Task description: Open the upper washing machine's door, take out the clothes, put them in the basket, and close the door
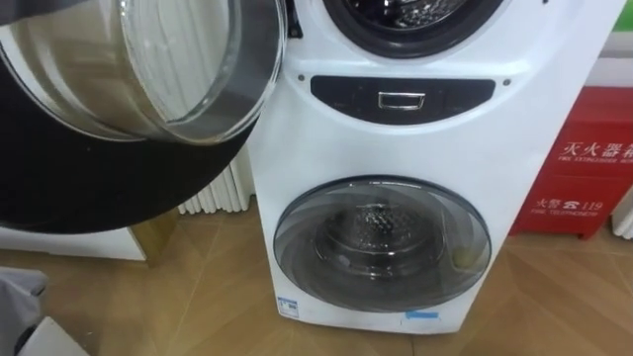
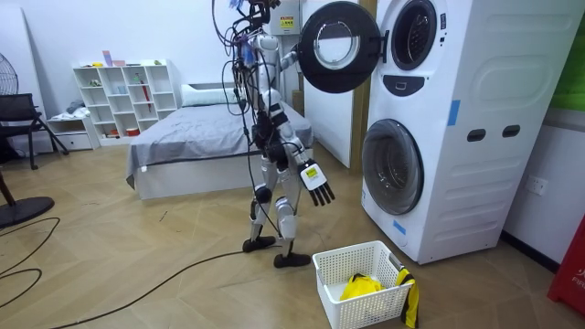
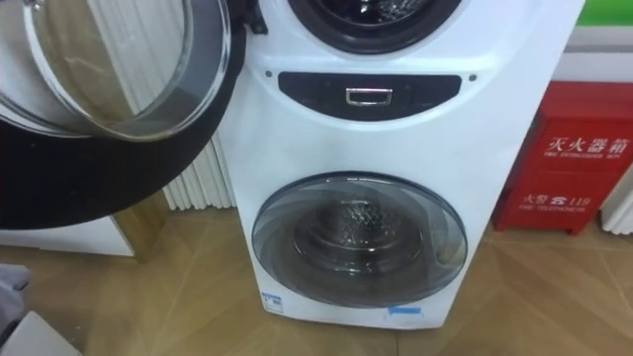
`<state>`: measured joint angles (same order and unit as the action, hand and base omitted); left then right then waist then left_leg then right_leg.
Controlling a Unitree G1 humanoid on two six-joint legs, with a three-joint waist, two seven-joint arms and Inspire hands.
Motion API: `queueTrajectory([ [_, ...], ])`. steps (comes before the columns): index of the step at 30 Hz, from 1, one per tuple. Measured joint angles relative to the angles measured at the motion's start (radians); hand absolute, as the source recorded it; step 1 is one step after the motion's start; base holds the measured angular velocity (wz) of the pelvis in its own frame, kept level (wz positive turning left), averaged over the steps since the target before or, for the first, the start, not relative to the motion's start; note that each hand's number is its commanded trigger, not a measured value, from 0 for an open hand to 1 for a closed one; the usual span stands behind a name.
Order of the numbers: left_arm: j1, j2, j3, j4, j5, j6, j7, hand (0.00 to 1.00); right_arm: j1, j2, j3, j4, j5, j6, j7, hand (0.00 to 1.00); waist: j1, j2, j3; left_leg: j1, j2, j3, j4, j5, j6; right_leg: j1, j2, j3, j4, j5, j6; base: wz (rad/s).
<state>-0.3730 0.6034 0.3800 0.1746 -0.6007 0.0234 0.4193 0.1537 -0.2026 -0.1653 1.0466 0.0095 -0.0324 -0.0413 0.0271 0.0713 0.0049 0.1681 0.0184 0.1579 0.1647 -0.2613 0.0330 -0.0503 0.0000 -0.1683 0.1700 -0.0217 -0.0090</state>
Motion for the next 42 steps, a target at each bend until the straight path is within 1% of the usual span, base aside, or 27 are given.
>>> queueTrajectory([
  [3,0.033,-0.008,-0.018,0.0,0.0,0.0,-0.008,0.0,0.011,0.0,0.024,0.002,0.003,0.001,0.0,0.0,-0.002,0.0,-0.0003,0.0,-0.001,0.001,0.001,0.0,0.0,0.001,0.0,0.0,0.0,0.001,0.001,0.0],
  [4,0.038,-0.012,-0.022,0.0,0.0,0.0,-0.01,0.0,0.012,0.0,0.028,0.002,0.003,0.001,0.0,0.0,-0.002,0.003,0.0013,0.0,-0.001,0.0,0.001,0.0,0.0,0.001,0.0,0.0,0.0,0.001,0.001,0.0],
  [5,0.046,-0.024,-0.024,0.0,-0.001,0.0,-0.015,0.0,0.012,0.001,0.03,0.002,0.003,0.001,0.001,0.0,-0.001,0.003,0.0014,0.0,-0.001,0.0,0.0,0.0,0.0,0.0,0.0,0.001,0.001,0.001,0.001,0.0],
  [9,0.067,-0.109,-0.018,0.002,-0.127,-0.002,-0.024,0.0,0.013,0.011,0.086,-0.005,-0.002,0.0,-0.006,0.0,0.003,0.005,0.0009,0.002,0.0,0.003,-0.003,0.0,0.0,-0.002,0.003,0.002,0.005,0.001,0.001,-0.01],
  [10,0.073,-0.119,-0.015,0.002,-0.143,-0.003,-0.024,0.0,0.013,0.011,0.094,-0.008,-0.005,0.0,-0.006,0.0,0.004,0.005,0.0009,0.002,-0.001,0.003,-0.003,0.0,0.0,-0.004,0.003,0.002,0.007,0.001,0.001,-0.09],
  [11,0.086,-0.139,-0.021,0.002,-0.176,-0.003,-0.024,0.0,0.011,0.013,0.102,-0.014,-0.015,-0.001,-0.006,0.0,0.003,0.004,0.0011,0.003,-0.009,0.008,-0.004,0.0,0.0,-0.009,0.003,0.005,0.011,0.001,0.001,-0.11],
  [12,0.094,-0.166,-0.027,0.002,-0.205,-0.004,-0.024,0.0,0.007,0.015,0.103,-0.016,-0.014,-0.002,-0.008,0.0,0.002,0.0,0.0002,0.001,-0.009,0.012,-0.003,0.0,0.001,-0.016,0.002,0.005,0.018,0.001,0.001,-0.1],
  [13,0.098,-0.18,-0.038,0.001,-0.218,-0.006,-0.024,0.0,0.006,0.015,0.103,-0.02,-0.015,-0.002,-0.008,0.0,-0.001,-0.003,-0.0001,-0.001,-0.009,0.016,-0.002,0.001,0.001,-0.018,0.001,0.004,0.019,0.001,0.001,-0.03],
  [15,0.121,-0.229,-0.07,0.002,-0.235,-0.011,-0.024,0.0,0.007,0.017,0.109,-0.042,-0.015,-0.003,-0.008,0.0,-0.021,-0.022,0.0015,-0.001,-0.005,0.018,-0.001,0.002,0.003,-0.017,-0.003,0.004,0.017,0.001,0.001,0.0],
  [16,0.129,-0.237,-0.087,0.002,-0.241,-0.011,-0.025,0.0,0.006,0.018,0.11,-0.042,-0.016,-0.004,-0.008,0.0,-0.024,-0.029,0.0004,0.0,-0.005,0.02,-0.001,0.002,0.003,-0.017,-0.002,0.005,0.017,0.001,0.001,-0.07],
  [17,0.144,-0.253,-0.123,0.002,-0.248,-0.011,-0.034,0.0,0.006,0.024,0.11,-0.042,-0.016,-0.004,-0.009,0.0,-0.032,-0.041,-0.0002,0.001,-0.005,0.022,-0.001,0.002,0.003,-0.016,-0.001,0.01,0.016,0.001,0.001,-0.07],
  [18,0.153,-0.281,-0.149,0.002,-0.262,-0.011,-0.039,0.0,0.006,0.035,0.11,-0.043,-0.018,-0.004,-0.011,0.0,-0.044,-0.051,0.0023,0.001,-0.005,0.025,-0.001,0.002,0.003,-0.016,0.0,0.015,0.015,0.001,0.001,-0.06],
  [19,0.156,-0.3,-0.158,0.002,-0.26,-0.011,-0.039,0.0,0.007,0.041,0.112,-0.045,-0.023,-0.004,-0.012,0.0,-0.05,-0.056,0.0032,0.001,-0.005,0.027,0.0,0.002,0.003,-0.016,0.0,0.017,0.015,0.001,0.001,-0.11],
  [20,0.163,-0.339,-0.174,0.002,-0.255,-0.011,-0.04,0.0,0.009,0.054,0.12,-0.047,-0.037,-0.003,-0.013,0.0,-0.056,-0.062,0.0031,-0.002,-0.004,0.031,0.0,0.002,0.003,-0.02,0.002,0.023,0.014,0.003,0.0,-0.11],
  [21,0.172,-0.364,-0.207,0.003,-0.258,-0.011,-0.042,0.0,0.009,0.061,0.138,-0.047,-0.041,-0.003,-0.012,0.0,-0.07,-0.066,0.0041,-0.004,-0.004,0.031,-0.001,0.002,0.003,-0.021,0.003,0.029,0.012,0.006,0.0,-0.1],
  [22,0.176,-0.39,-0.236,0.003,-0.267,-0.011,-0.043,0.0,0.009,0.064,0.149,-0.048,-0.038,-0.002,-0.012,0.0,-0.078,-0.072,0.0013,-0.005,-0.005,0.031,-0.003,0.002,0.003,-0.022,0.003,0.029,0.012,0.007,0.001,0.0],
  [23,0.176,-0.405,-0.24,0.003,-0.27,-0.011,-0.043,0.0,0.009,0.065,0.153,-0.048,-0.036,-0.002,-0.012,0.0,-0.082,-0.072,0.0015,-0.006,-0.005,0.031,-0.004,0.002,0.003,-0.023,0.002,0.028,0.012,0.008,0.001,0.0],
  [24,0.176,-0.418,-0.275,0.002,-0.241,-0.017,-0.044,0.0,0.003,0.065,0.166,-0.051,-0.037,-0.001,-0.012,0.0,-0.092,-0.072,0.0018,-0.006,-0.005,0.029,-0.01,0.002,0.003,-0.023,0.001,0.026,0.013,0.008,0.002,0.06],
  [25,0.176,-0.427,-0.317,0.001,-0.192,-0.03,-0.053,0.0,-0.01,0.063,0.178,-0.05,-0.038,0.001,-0.011,0.0,-0.101,-0.071,0.0018,-0.006,-0.005,0.028,-0.014,0.002,0.003,-0.024,0.0,0.025,0.014,0.008,0.002,0.06],
  [27,0.176,-0.441,-0.361,0.0,-0.137,-0.043,-0.082,0.0,-0.035,0.064,0.197,-0.05,-0.047,0.001,-0.007,0.0,-0.109,-0.07,0.0023,-0.006,-0.005,0.028,-0.015,0.002,0.003,-0.025,0.001,0.025,0.014,0.008,0.002,0.0],
  [28,0.176,-0.447,-0.376,-0.001,-0.114,-0.044,-0.088,0.0,-0.043,0.065,0.206,-0.05,-0.051,0.001,-0.006,0.0,-0.111,-0.07,0.0023,-0.007,-0.005,0.027,-0.015,0.002,0.003,-0.026,0.001,0.024,0.013,0.008,0.002,0.0],
  [30,0.176,-0.463,-0.461,-0.037,-0.056,-0.043,-0.124,0.0,-0.056,0.068,0.231,-0.077,-0.069,0.001,0.004,0.0,-0.117,-0.069,0.0018,-0.011,-0.005,0.025,-0.017,0.002,0.003,-0.026,0.002,0.018,0.003,0.009,0.004,0.05],
  [33,0.176,-0.464,-0.582,-0.094,-0.004,-0.036,-0.17,0.0,-0.052,0.066,0.255,-0.132,-0.093,0.0,0.019,0.0,-0.145,-0.066,0.0005,-0.017,-0.004,0.026,-0.017,0.002,0.003,-0.029,0.004,0.022,-0.004,0.011,0.006,0.0],
  [36,0.178,-0.472,-0.635,-0.092,0.024,-0.026,-0.191,0.0,-0.04,0.067,0.289,-0.174,-0.093,0.0,0.032,0.0,-0.17,-0.065,0.0006,-0.016,-0.003,0.033,-0.013,0.003,0.005,-0.028,0.008,0.032,-0.013,0.011,0.006,-0.12],
  [37,0.178,-0.462,-0.659,-0.086,0.024,-0.022,-0.212,0.0,-0.038,0.067,0.299,-0.176,-0.093,0.001,0.035,0.0,-0.179,-0.064,0.0013,-0.017,-0.002,0.034,-0.014,0.003,0.005,-0.026,0.01,0.032,-0.02,0.011,0.006,-0.06],
  [40,0.182,-0.455,-0.711,-0.062,0.025,-0.016,-0.256,0.0,-0.03,0.067,0.301,-0.176,-0.092,0.001,0.046,0.0,-0.188,-0.062,0.0029,-0.015,0.001,0.038,-0.014,0.003,0.005,-0.024,0.013,0.033,-0.021,0.011,0.006,-0.02],
  [42,0.186,-0.457,-0.751,-0.037,0.025,-0.004,-0.28,0.0,-0.029,0.067,0.301,-0.176,-0.088,0.0,0.047,0.0,-0.187,-0.062,0.0032,-0.014,0.005,0.055,-0.015,0.003,0.005,-0.027,0.019,0.043,-0.024,0.012,0.004,-0.17],
])
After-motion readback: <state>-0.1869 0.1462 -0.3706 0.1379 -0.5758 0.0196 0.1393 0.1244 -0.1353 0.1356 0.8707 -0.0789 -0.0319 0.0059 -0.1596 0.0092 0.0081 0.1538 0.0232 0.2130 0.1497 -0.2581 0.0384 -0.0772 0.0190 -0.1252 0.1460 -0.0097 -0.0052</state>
